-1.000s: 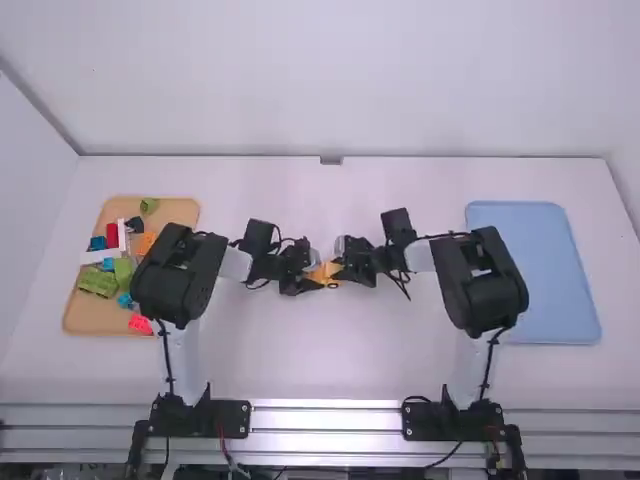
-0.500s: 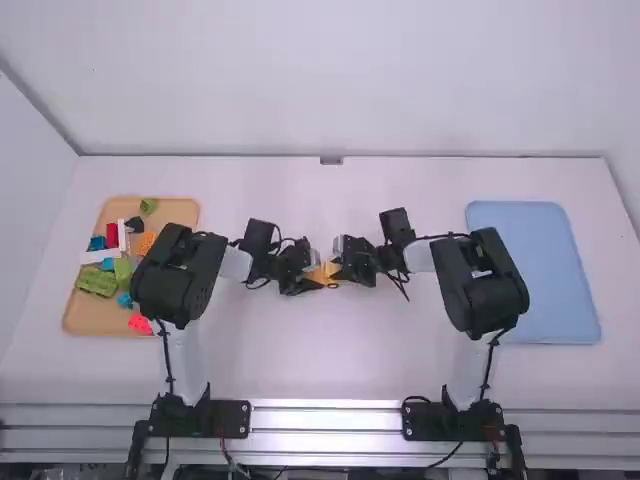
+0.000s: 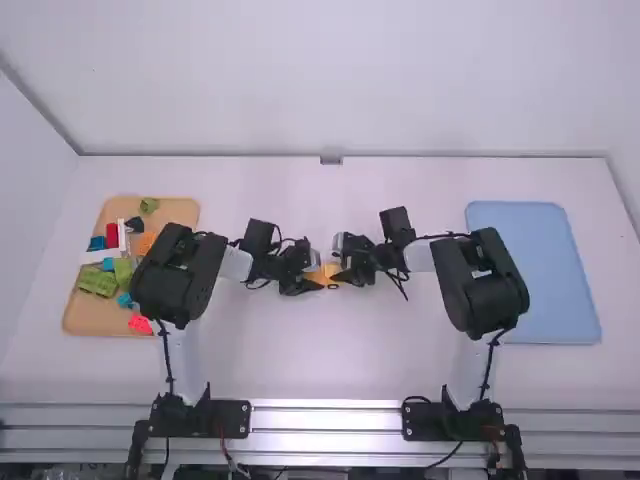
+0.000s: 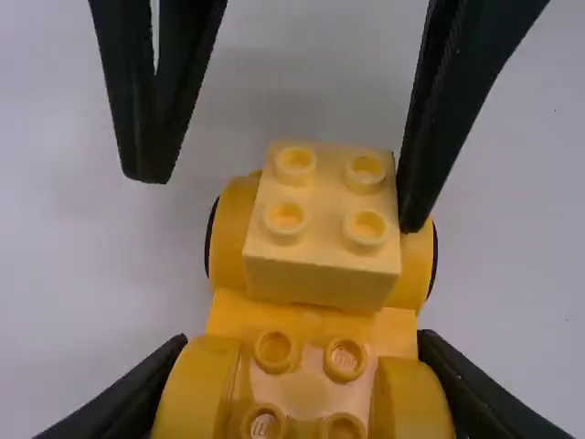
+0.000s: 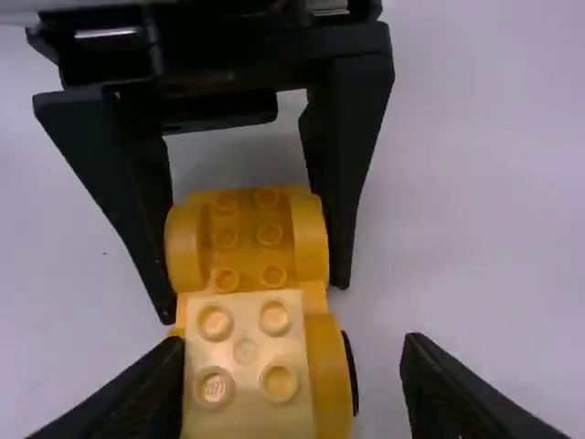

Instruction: Assemble lego blocks to make yellow taxi

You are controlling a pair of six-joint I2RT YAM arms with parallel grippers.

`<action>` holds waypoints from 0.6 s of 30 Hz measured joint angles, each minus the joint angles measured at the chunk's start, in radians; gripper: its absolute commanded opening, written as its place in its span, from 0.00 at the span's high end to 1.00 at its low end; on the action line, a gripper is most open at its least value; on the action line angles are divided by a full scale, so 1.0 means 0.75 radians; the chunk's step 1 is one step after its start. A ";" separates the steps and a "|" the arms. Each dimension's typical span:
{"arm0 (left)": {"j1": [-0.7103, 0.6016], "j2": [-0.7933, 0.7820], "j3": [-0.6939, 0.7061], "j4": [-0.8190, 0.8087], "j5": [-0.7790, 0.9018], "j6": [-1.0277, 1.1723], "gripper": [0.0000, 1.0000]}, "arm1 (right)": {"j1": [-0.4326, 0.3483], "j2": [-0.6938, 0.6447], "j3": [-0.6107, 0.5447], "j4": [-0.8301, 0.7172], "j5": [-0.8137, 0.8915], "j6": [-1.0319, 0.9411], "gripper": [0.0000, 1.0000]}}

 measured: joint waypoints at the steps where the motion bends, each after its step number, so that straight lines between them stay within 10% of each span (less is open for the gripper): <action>1: -0.001 0.000 -0.001 -0.001 0.000 -0.001 0.75 | -0.005 0.000 -0.001 -0.015 -0.018 -0.007 0.38; 4: 0.000 0.000 0.000 -0.001 0.001 -0.001 0.75 | -0.014 -0.011 -0.002 -0.056 -0.073 -0.047 0.44; 10: -0.001 0.000 -0.001 -0.002 0.001 0.000 0.75 | -0.040 -0.086 -0.003 -0.082 -0.133 -0.111 0.98; 18: -0.001 0.000 0.000 -0.001 0.001 -0.001 0.76 | 0.039 -0.087 -0.003 -0.085 0.041 -0.041 1.00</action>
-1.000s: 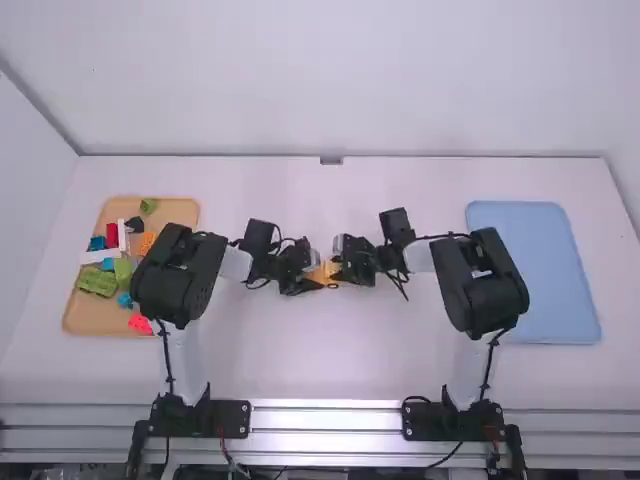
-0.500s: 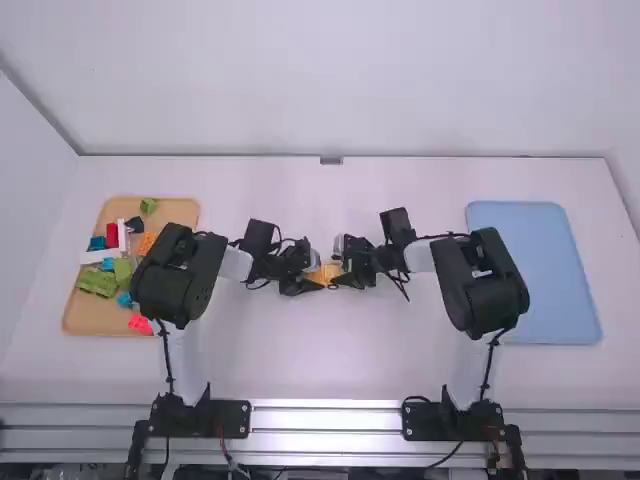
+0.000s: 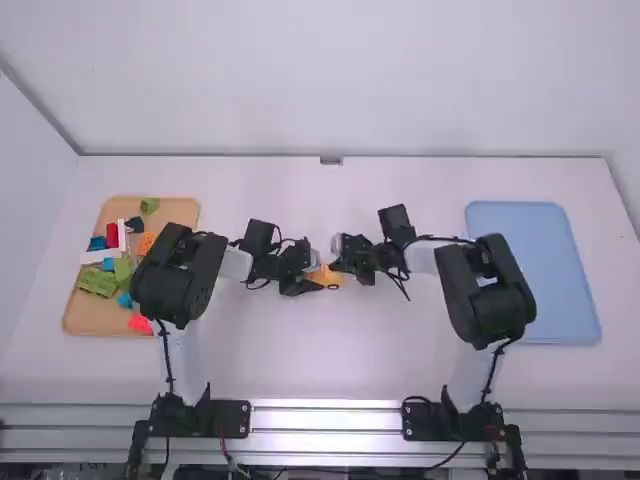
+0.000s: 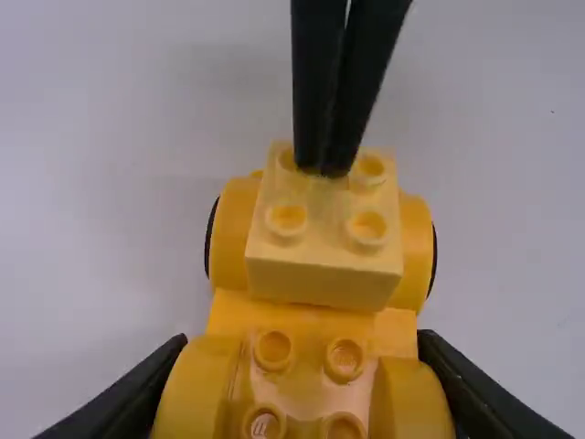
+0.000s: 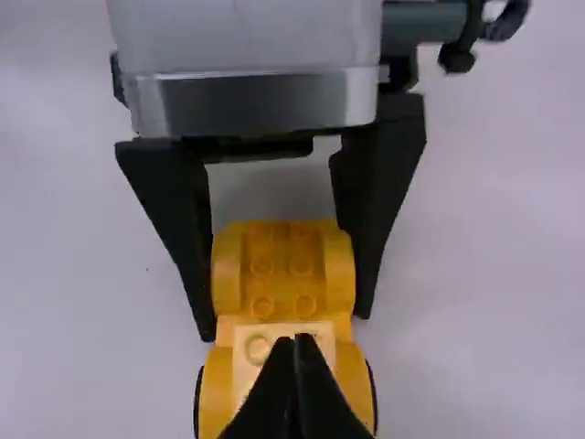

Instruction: Assemble lego blocks to make yellow taxi

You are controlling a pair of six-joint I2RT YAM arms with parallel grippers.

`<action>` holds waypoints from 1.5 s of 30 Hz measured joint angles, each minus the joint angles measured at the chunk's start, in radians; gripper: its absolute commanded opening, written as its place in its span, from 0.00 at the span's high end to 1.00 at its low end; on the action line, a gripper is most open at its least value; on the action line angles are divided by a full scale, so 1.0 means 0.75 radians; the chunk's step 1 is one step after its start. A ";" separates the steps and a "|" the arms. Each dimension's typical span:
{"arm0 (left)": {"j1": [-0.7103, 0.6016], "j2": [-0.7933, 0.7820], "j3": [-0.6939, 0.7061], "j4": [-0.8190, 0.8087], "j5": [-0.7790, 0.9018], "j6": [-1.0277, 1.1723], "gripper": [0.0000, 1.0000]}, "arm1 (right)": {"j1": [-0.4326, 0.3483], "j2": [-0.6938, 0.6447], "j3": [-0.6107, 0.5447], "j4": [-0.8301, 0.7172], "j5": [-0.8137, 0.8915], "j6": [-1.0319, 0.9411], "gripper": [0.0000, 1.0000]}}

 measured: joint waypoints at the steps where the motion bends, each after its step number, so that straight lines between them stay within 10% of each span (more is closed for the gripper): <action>1: -0.001 0.000 0.000 0.000 0.000 0.000 0.76 | 0.011 0.000 0.000 0.002 0.024 0.012 1.00; 38: -0.010 -0.001 -0.007 0.002 0.011 0.011 0.75 | 0.060 -0.010 0.066 -0.169 0.155 0.140 0.97; 45: -0.009 0.000 -0.007 0.004 0.010 0.010 0.70 | 0.026 -0.046 0.116 -0.209 0.193 0.151 0.07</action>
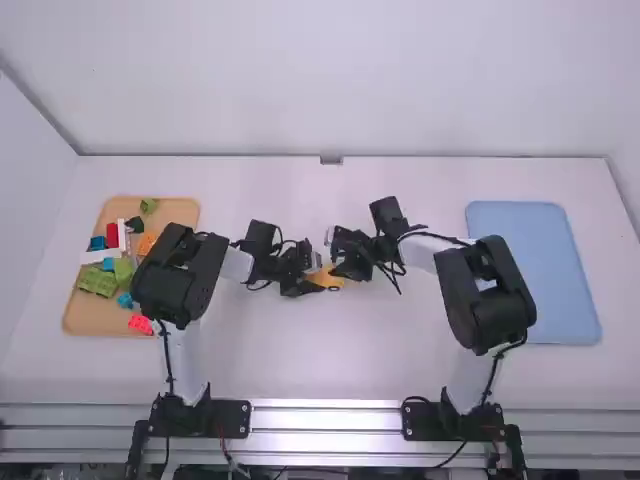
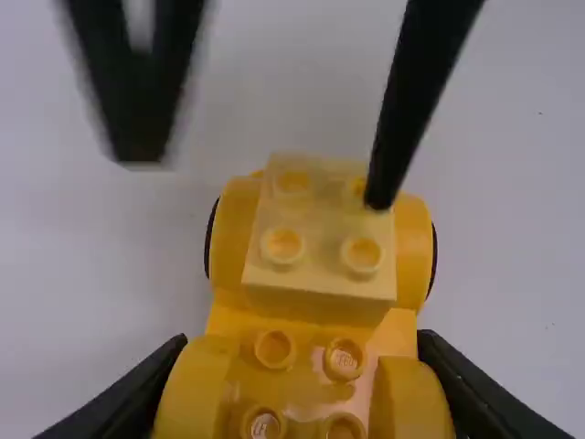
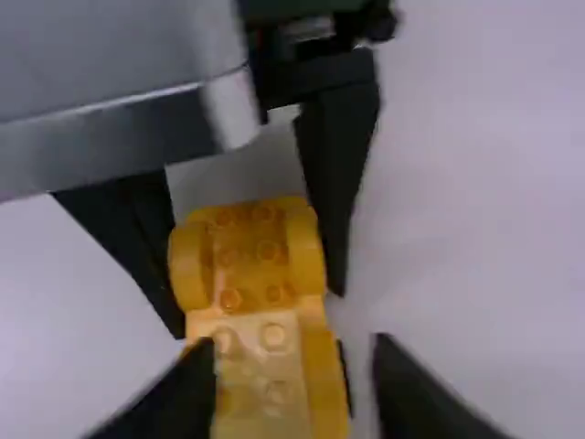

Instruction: Assemble lego blocks to make yellow taxi

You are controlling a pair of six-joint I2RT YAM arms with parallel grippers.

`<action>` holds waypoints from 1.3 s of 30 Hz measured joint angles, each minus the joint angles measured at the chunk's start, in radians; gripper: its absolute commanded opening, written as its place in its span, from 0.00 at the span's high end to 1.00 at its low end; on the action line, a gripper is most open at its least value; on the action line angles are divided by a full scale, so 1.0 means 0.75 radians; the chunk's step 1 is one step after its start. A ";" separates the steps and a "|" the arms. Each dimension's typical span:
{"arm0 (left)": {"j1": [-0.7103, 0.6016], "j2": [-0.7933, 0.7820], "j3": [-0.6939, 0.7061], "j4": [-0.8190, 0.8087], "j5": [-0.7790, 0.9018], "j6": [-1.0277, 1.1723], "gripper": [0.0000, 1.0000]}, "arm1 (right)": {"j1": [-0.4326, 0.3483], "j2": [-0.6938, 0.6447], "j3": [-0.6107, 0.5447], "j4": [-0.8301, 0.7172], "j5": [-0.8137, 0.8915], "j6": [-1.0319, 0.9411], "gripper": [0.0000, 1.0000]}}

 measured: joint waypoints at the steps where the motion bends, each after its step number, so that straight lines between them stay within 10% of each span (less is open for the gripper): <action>1: 0.000 0.000 0.000 0.001 -0.001 0.000 0.70 | -0.017 -0.033 0.006 -0.001 0.006 0.022 0.01; 4: 0.000 0.000 0.000 0.003 0.000 -0.001 0.60 | -0.056 -0.114 0.013 -0.027 0.021 0.060 0.01; 10: -0.001 0.000 -0.006 0.009 0.011 -0.004 0.01 | -0.109 -0.176 0.028 -0.079 0.037 0.099 0.01; 18: -0.002 -0.009 0.014 -0.057 0.006 0.007 0.01 | -0.082 -0.176 0.028 -0.078 0.053 0.106 0.02; 39: 0.157 -0.304 0.448 -1.251 -0.435 -0.064 0.01 | -0.052 -0.176 0.028 0.043 0.117 0.162 0.02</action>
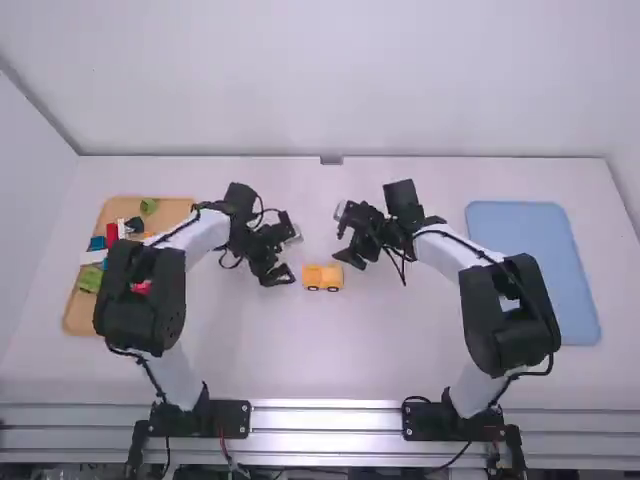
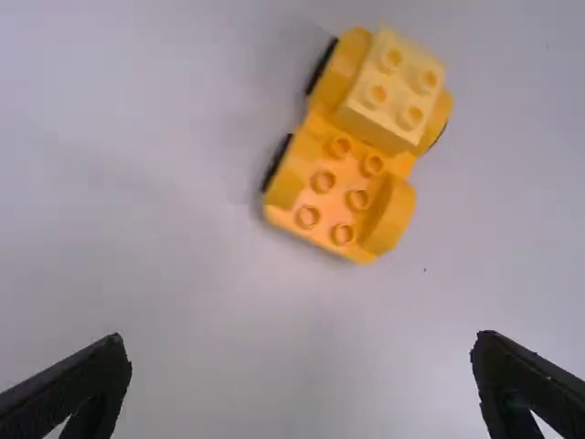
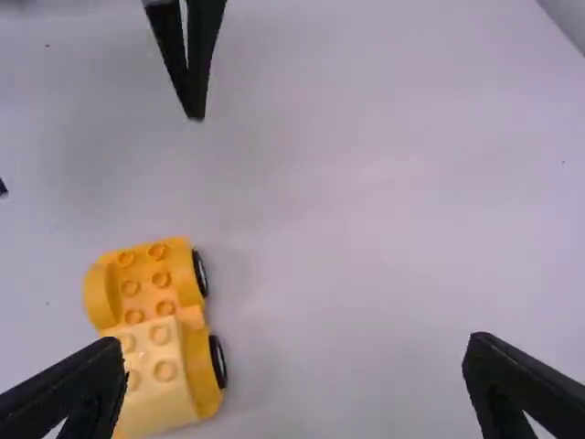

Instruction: Assemble lego blocks to make yellow taxi

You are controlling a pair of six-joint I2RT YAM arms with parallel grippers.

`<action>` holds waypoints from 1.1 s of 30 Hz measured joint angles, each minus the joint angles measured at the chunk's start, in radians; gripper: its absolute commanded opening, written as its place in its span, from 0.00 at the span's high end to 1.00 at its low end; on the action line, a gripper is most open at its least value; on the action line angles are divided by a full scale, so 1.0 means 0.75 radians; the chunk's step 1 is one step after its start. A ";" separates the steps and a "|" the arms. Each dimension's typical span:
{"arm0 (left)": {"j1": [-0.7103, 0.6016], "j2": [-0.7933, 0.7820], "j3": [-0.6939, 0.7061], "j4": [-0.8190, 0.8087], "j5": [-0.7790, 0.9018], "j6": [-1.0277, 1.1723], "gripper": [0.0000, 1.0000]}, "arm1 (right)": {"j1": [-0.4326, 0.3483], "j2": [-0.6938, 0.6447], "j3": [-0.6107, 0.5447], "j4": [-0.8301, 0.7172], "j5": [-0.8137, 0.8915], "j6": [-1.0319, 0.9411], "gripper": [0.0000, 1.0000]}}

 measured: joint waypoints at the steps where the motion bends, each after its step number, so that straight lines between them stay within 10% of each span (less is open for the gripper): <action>1: 0.022 -0.010 0.031 -0.034 -0.004 -0.025 0.01 | 0.001 0.000 0.000 0.002 0.003 0.006 0.02; 22: 0.542 -0.027 0.478 -0.259 -0.704 -1.481 0.01 | 0.000 0.000 0.000 0.109 0.032 0.053 0.01; 33: 0.718 -0.027 0.478 -0.282 -0.893 -1.667 0.00 | 0.000 0.000 0.000 0.123 0.033 0.082 0.02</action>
